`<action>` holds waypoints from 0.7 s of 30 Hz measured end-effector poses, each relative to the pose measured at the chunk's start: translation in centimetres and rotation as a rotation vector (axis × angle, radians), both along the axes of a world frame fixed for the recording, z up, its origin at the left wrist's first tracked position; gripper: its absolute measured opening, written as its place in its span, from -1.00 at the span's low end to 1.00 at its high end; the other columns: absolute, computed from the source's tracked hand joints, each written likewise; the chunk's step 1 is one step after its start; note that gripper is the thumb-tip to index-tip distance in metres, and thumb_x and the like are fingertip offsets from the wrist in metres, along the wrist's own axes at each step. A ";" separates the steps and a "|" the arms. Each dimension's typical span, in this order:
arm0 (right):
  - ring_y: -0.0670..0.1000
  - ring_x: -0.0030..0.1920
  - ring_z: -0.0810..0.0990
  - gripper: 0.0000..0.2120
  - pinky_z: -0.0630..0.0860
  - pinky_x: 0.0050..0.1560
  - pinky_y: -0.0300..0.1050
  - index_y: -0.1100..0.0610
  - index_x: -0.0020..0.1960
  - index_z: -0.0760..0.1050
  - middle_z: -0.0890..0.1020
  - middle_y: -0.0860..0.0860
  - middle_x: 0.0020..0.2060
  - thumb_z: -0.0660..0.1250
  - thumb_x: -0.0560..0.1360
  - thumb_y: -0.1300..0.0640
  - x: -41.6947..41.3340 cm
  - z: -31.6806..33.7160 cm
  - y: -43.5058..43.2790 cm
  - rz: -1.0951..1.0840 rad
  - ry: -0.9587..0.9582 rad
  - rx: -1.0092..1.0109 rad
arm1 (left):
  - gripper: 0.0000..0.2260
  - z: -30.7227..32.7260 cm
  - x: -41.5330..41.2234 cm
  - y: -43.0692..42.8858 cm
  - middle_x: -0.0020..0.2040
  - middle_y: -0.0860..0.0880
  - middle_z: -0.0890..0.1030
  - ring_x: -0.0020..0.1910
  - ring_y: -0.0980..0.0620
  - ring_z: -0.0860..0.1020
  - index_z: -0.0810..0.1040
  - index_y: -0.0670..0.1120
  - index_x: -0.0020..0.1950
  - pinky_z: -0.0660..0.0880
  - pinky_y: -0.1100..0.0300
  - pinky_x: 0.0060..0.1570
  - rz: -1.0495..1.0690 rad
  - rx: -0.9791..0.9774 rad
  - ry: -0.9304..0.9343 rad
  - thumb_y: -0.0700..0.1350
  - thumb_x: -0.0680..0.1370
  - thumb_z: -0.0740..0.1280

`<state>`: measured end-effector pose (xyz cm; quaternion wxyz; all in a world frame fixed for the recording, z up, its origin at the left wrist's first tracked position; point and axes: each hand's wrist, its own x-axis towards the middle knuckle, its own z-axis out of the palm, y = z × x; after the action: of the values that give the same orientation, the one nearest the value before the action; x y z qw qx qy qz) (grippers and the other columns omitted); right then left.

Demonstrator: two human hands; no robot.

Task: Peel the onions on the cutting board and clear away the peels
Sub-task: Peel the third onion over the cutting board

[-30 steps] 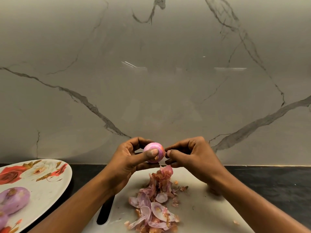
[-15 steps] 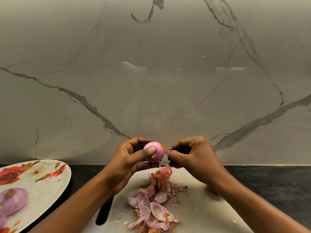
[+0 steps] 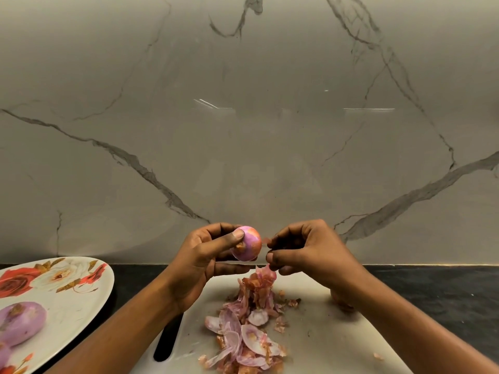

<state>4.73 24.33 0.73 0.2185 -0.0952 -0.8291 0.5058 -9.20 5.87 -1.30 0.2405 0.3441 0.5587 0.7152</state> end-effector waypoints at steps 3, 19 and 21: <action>0.11 -0.11 0.81 -0.76 0.75 -0.07 -0.05 0.18 0.15 0.70 0.79 0.12 -0.13 0.58 0.50 0.19 0.1 0.3 -0.5 0.077 -0.021 -0.115 | -0.64 -0.1 0.1 0.1 0.13 -0.23 0.72 0.10 -0.28 0.72 0.67 -0.18 0.23 0.70 -0.01 0.01 0.015 -0.022 0.058 -0.05 0.50 0.57; 0.11 -0.08 0.80 -0.84 0.74 0.03 -0.02 0.10 0.02 0.76 0.79 0.12 -0.16 0.46 0.55 0.31 0.0 0.1 -0.7 0.080 0.028 -0.115 | -0.62 0.0 0.4 0.2 0.13 -0.22 0.73 0.09 -0.25 0.72 0.65 -0.22 0.23 0.71 0.01 0.00 0.006 -0.003 0.073 -0.11 0.45 0.51; 0.12 -0.06 0.80 -0.87 0.74 0.05 -0.01 0.10 0.03 0.75 0.79 0.13 -0.13 0.45 0.57 0.26 0.0 0.3 -0.9 0.103 0.020 -0.158 | -0.57 0.0 0.4 0.2 0.13 -0.21 0.73 0.08 -0.23 0.73 0.65 -0.21 0.23 0.71 0.05 -0.03 0.032 -0.006 0.084 -0.10 0.40 0.54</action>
<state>4.72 23.48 1.00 0.1923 -0.0643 -0.7882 0.5810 -8.81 6.05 -1.25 0.2061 0.3641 0.5761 0.7022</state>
